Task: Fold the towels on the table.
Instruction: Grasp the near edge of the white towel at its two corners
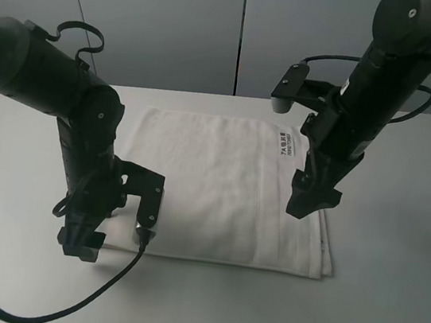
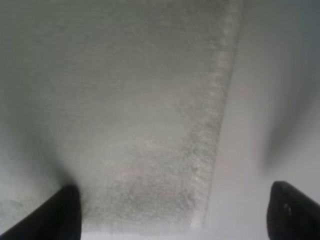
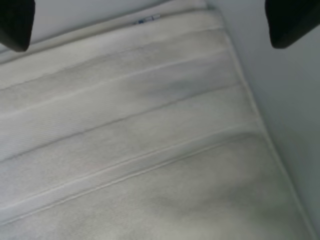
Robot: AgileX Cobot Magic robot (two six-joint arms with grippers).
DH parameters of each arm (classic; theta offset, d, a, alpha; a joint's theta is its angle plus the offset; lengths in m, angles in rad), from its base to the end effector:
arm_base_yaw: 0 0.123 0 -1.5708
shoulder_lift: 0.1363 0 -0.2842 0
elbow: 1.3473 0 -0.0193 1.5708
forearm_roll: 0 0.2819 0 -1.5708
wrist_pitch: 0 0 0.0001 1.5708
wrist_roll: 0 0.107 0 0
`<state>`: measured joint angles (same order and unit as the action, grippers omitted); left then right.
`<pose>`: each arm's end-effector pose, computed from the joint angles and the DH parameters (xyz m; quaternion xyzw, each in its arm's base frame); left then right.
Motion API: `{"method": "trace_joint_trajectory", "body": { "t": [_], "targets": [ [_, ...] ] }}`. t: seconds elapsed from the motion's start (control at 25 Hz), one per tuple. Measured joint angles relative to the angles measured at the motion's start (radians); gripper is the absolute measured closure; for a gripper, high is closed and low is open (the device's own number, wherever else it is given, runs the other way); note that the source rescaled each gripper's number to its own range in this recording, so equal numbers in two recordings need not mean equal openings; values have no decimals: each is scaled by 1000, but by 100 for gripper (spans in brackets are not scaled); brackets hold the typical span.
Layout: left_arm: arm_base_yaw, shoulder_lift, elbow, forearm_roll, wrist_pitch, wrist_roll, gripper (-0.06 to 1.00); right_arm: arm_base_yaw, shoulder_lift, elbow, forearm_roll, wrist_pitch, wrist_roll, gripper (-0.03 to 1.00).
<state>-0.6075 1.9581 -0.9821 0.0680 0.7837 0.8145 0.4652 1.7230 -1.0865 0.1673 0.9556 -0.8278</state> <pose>0.2689 -0.1807 0.0561 -0.6705 -0.7398 -0.0174 0.0529 0.2964 0.1651 0.1590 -0.5633 0.8227 0.0627 0.0449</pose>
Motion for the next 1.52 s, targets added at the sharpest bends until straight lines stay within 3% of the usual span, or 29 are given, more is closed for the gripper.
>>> {"method": "trace_joint_trajectory", "body": {
  "t": [0.64, 0.76, 1.08, 1.52],
  "targets": [
    [0, 25, -1, 7, -29, 23, -1, 5, 0, 177, 0, -92, -231, -3],
    [0, 27, -4, 7, -29, 23, -1, 36, 2, 214, -43, -116, -255, -3],
    [0, 27, -4, 7, -29, 23, -1, 104, 78, 236, -74, -208, -253, -3],
    [0, 27, -4, 5, -29, 23, -1, 104, 142, 241, -202, -250, -101, -3]
  ]
}}
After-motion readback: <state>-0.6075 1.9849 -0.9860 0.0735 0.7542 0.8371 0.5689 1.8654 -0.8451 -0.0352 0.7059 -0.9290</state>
